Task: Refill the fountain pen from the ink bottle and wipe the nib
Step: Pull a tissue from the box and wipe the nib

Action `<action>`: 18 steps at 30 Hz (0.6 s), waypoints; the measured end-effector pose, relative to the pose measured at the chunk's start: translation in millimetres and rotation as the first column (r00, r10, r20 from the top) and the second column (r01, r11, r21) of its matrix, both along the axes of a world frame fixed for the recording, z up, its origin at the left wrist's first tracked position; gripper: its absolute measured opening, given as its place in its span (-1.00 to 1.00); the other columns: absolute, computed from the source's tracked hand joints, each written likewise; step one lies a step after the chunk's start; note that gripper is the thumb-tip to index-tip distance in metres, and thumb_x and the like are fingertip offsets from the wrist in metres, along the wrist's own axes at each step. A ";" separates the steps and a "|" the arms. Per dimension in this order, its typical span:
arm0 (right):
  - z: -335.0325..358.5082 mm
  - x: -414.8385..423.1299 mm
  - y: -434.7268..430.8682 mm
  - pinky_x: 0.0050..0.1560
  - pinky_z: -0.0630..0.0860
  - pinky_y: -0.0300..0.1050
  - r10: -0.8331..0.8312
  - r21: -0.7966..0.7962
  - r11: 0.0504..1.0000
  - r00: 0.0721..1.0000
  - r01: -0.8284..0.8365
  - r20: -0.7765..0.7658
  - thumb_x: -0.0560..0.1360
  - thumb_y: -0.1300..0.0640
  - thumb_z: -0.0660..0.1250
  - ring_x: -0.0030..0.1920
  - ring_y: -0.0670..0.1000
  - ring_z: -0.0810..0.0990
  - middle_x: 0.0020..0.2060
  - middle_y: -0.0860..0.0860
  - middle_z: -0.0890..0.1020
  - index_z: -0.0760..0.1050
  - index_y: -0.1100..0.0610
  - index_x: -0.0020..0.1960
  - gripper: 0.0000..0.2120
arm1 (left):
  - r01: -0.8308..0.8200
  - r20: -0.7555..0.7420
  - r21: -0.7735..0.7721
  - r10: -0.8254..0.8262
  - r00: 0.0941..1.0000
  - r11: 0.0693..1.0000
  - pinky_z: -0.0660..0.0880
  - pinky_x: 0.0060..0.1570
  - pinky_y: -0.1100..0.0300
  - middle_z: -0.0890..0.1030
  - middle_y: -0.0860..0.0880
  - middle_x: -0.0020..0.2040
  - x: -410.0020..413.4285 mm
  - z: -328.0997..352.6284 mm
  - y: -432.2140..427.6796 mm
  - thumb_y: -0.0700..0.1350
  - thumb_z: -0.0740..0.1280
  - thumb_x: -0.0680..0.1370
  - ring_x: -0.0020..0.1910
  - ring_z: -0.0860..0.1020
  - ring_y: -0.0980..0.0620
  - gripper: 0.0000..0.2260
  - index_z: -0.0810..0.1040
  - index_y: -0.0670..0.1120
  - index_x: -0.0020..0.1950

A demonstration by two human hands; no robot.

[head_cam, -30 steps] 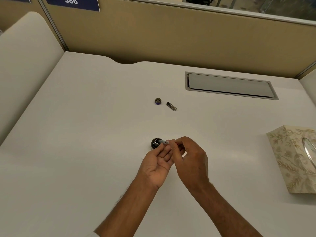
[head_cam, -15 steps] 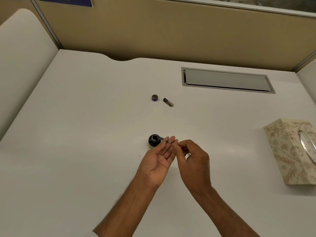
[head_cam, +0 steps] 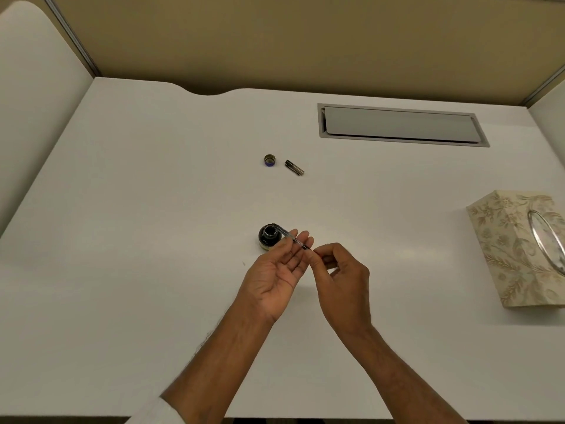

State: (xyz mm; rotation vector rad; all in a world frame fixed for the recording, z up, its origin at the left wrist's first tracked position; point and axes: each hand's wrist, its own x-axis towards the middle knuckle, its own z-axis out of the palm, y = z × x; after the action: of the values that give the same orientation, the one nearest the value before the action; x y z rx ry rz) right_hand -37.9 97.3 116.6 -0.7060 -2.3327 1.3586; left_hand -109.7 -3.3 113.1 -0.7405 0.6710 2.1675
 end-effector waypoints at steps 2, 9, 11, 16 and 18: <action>-0.4 1.8 0.9 -0.21 0.47 -0.40 -0.004 -0.026 1.000 1.000 0.004 -0.006 0.54 0.18 0.43 -0.18 -0.10 0.61 -0.27 -0.14 0.65 0.61 0.09 -0.12 -0.93 | 0.005 -0.015 -0.015 -0.005 1.000 1.000 0.53 0.24 0.01 0.67 -0.25 0.19 1.4 1.6 0.8 -0.28 0.27 0.63 0.14 0.67 -0.15 -0.73 0.52 -0.27 0.32; 1.6 8.4 6.3 -0.25 0.45 -0.41 -0.013 -0.112 0.994 1.000 0.011 -0.013 0.53 0.17 0.44 -0.21 -0.14 0.61 -0.28 -0.15 0.65 0.62 0.08 -0.14 -0.92 | 0.003 -0.071 -0.054 -0.007 0.997 0.999 0.53 0.24 0.02 0.65 -0.26 0.22 8.8 11.3 2.5 -0.29 0.28 0.62 0.19 0.65 -0.15 -0.73 0.52 -0.27 0.31; 3.8 10.3 7.4 -0.25 0.48 -0.38 -0.013 -0.131 0.991 1.000 0.011 -0.019 0.53 0.16 0.44 -0.20 -0.14 0.62 -0.24 -0.18 0.66 0.62 0.06 -0.14 -0.92 | 0.003 -0.089 -0.064 -0.008 0.996 0.998 0.55 0.24 0.02 0.65 -0.26 0.23 12.5 16.5 4.0 -0.28 0.29 0.61 0.21 0.64 -0.15 -0.74 0.53 -0.27 0.30; 19.8 13.1 11.8 -0.24 0.55 -0.21 -0.027 -0.204 0.979 0.998 0.014 -0.061 0.54 0.15 0.44 -0.22 -0.04 0.65 -0.29 -0.11 0.67 0.62 0.06 -0.14 -0.92 | -0.022 -0.172 -0.086 0.007 0.985 0.996 0.57 0.22 0.01 0.66 -0.28 0.20 21.5 36.8 11.0 -0.26 0.39 0.49 0.22 0.64 -0.17 -0.68 0.56 -0.27 0.25; 30.2 14.9 14.4 -0.25 0.56 -0.15 -0.030 -0.225 0.974 0.996 0.009 -0.089 0.53 0.15 0.45 -0.23 -0.04 0.65 -0.29 -0.09 0.68 0.62 0.06 -0.14 -0.92 | -0.036 -0.213 -0.087 0.016 0.977 0.996 0.58 0.21 0.01 0.66 -0.28 0.19 24.8 46.7 14.4 -0.24 0.40 0.47 0.22 0.63 -0.17 -0.65 0.57 -0.27 0.25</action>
State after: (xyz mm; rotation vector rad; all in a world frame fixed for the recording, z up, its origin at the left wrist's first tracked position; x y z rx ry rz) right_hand -23.0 111.7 146.8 -0.7114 -2.1169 1.6279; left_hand -84.9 11.1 159.9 -0.5706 0.8782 2.2728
